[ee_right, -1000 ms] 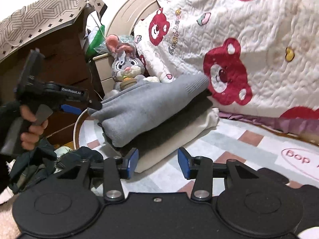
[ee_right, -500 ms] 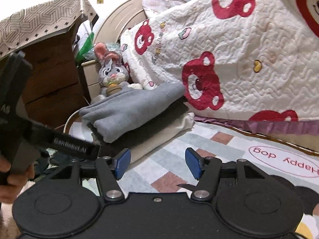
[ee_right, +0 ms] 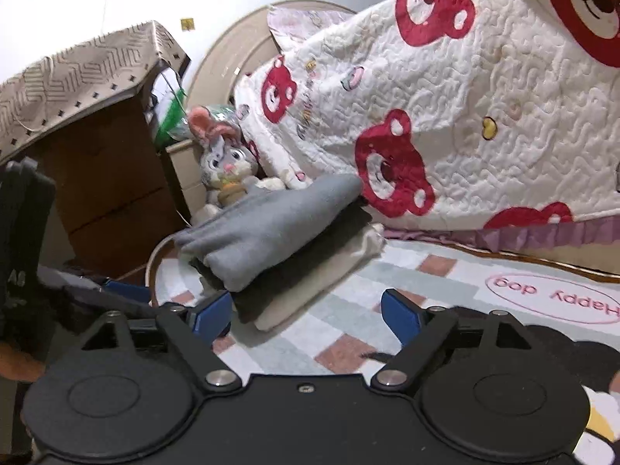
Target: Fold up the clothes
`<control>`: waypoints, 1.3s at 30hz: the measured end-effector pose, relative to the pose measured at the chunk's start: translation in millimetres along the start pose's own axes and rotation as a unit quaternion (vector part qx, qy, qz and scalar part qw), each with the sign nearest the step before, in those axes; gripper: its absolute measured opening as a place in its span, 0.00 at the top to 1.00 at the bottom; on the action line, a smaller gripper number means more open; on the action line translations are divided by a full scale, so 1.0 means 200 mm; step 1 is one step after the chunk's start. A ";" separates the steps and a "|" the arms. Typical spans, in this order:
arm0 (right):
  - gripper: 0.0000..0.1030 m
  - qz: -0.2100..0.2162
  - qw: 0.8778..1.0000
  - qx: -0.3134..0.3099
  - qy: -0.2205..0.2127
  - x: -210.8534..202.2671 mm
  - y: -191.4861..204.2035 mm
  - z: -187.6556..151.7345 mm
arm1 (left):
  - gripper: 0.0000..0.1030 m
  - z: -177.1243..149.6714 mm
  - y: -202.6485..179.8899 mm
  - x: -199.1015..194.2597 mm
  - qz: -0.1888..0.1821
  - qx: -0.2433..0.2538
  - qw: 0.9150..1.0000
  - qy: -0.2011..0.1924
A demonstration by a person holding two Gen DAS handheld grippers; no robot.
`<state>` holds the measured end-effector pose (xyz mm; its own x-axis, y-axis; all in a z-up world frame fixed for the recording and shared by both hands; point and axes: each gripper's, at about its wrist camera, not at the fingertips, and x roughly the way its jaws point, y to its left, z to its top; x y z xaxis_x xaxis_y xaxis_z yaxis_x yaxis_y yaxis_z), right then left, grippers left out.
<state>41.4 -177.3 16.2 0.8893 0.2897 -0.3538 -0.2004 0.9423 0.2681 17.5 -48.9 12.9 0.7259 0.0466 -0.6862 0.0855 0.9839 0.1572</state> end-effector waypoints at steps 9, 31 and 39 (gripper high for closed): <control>0.12 -0.014 1.000 -0.007 0.011 -0.04 0.04 -0.01 | 0.00 -0.05 -0.05 -0.05 -0.002 0.010 1.000 -0.002; 0.12 -0.032 0.999 -0.004 0.019 -0.02 0.10 -0.01 | 0.00 -0.07 0.04 -0.02 -0.004 -0.016 1.000 0.020; 0.12 -0.026 0.999 -0.004 0.028 0.00 0.11 -0.01 | 0.00 -0.08 0.05 -0.01 -0.006 -0.021 0.999 0.027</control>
